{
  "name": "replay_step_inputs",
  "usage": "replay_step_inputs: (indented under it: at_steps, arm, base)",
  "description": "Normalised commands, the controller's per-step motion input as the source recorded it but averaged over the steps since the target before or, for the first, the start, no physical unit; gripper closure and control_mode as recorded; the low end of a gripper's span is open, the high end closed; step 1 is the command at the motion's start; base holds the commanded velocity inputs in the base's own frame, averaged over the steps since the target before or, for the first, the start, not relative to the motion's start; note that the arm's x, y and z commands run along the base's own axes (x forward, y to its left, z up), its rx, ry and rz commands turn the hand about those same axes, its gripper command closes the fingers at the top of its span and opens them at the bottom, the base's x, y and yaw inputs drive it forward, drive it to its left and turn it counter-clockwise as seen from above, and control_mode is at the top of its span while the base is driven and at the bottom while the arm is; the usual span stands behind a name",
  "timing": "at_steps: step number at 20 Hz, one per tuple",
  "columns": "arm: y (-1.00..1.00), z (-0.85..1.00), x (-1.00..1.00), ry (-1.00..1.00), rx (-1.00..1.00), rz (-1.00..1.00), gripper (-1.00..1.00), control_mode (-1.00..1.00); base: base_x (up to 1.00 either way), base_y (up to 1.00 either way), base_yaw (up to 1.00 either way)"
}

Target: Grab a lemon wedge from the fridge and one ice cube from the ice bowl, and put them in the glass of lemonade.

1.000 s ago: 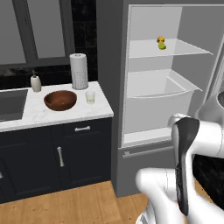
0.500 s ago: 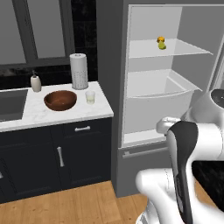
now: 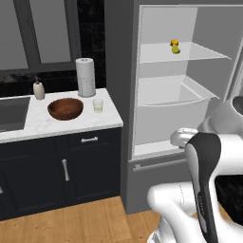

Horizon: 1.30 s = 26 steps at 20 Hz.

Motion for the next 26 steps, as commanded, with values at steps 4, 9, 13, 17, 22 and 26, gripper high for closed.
replay_step_inputs:
  at_steps: [4,9,13,17,22,26]
  arm:
    - [0.0,0.0,0.0,0.0,0.0,0.0,-1.0,1.0]
    - [0.0,0.0,0.0,0.0,0.0,0.0,-1.0,1.0]
    - [0.0,0.0,0.0,0.0,0.0,0.0,-1.0,1.0]
    - [0.0,0.0,0.0,0.0,0.0,0.0,-1.0,1.0]
    - [0.0,0.0,0.0,0.0,0.0,0.0,-1.0,1.0]
    - [0.0,0.0,0.0,0.0,0.0,0.0,-1.0,1.0]
  base:
    - [-0.27,-0.54,0.0]
    - [-0.27,-0.89,0.0]
    - [-0.02,-0.44,0.01]
    - [0.14,-0.02,0.0]
    - [0.58,-0.02,0.04]
    - [0.71,-0.11,0.06]
